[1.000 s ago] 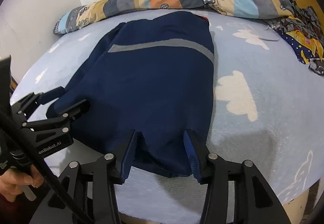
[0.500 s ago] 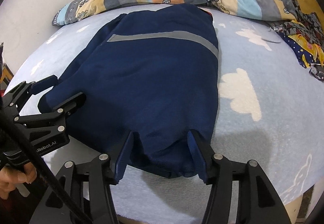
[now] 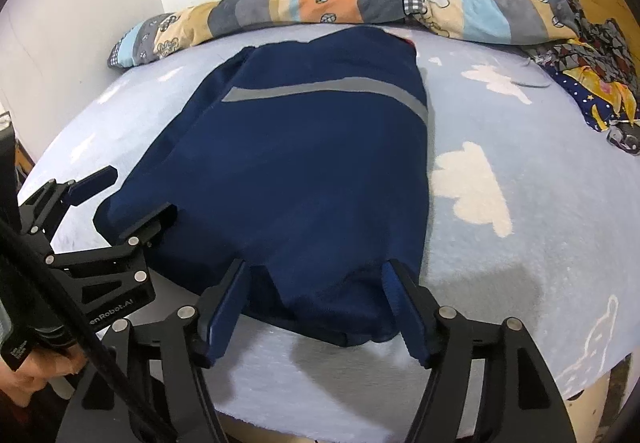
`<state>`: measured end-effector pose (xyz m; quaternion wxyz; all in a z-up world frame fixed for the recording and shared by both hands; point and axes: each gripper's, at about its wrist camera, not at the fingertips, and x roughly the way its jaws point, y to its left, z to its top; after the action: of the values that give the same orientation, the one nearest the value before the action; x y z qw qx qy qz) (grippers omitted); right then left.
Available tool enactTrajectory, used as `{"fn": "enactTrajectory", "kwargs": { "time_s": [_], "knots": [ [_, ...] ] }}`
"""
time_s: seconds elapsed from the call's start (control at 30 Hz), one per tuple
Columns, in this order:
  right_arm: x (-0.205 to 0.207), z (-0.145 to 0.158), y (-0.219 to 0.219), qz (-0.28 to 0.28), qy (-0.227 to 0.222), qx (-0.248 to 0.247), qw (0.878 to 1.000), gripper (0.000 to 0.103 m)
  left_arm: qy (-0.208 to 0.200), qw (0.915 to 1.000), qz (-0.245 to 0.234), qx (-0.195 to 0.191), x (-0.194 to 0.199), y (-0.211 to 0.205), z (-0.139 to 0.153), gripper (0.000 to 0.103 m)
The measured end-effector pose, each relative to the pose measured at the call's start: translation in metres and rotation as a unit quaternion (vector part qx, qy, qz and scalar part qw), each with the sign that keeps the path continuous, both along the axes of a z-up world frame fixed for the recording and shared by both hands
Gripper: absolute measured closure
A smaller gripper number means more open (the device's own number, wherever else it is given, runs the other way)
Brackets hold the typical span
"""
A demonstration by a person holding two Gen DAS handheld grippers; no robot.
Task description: Fold large clothes
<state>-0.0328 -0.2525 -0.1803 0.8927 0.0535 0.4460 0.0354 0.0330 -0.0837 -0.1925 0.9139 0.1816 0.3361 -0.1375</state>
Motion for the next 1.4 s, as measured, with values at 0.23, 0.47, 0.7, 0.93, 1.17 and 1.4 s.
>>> {"fn": "enactTrajectory", "kwargs": {
  "time_s": [0.23,0.47,0.7,0.93,1.17,1.4],
  "knots": [
    [-0.026,0.019,-0.007,-0.029,-0.046,0.009,0.998,0.026,-0.001,0.9998,-0.002,-0.019,-0.011,0.006,0.010,0.018],
    [-0.068,0.036,-0.012,-0.080,-0.106,-0.008,0.991,0.006,-0.012,0.9982,0.032,-0.049,-0.036,0.023,0.031,0.001],
    [-0.106,0.038,0.014,-0.089,-0.127,-0.041,0.987,0.000,-0.036,0.9947,0.071,-0.065,-0.070,0.054,0.054,0.000],
    [-0.102,0.035,0.024,-0.068,-0.119,-0.049,0.989,0.000,-0.027,0.9931,0.104,-0.047,-0.074,0.063,0.054,0.000],
    [-0.102,0.033,0.027,-0.064,-0.119,-0.049,0.990,0.000,0.017,0.9912,0.130,-0.019,-0.057,0.060,0.053,0.000],
    [-0.103,0.034,0.031,-0.047,-0.125,-0.043,0.990,0.000,-0.006,0.9849,0.173,-0.004,-0.059,0.073,0.063,0.000]
  ]
}}
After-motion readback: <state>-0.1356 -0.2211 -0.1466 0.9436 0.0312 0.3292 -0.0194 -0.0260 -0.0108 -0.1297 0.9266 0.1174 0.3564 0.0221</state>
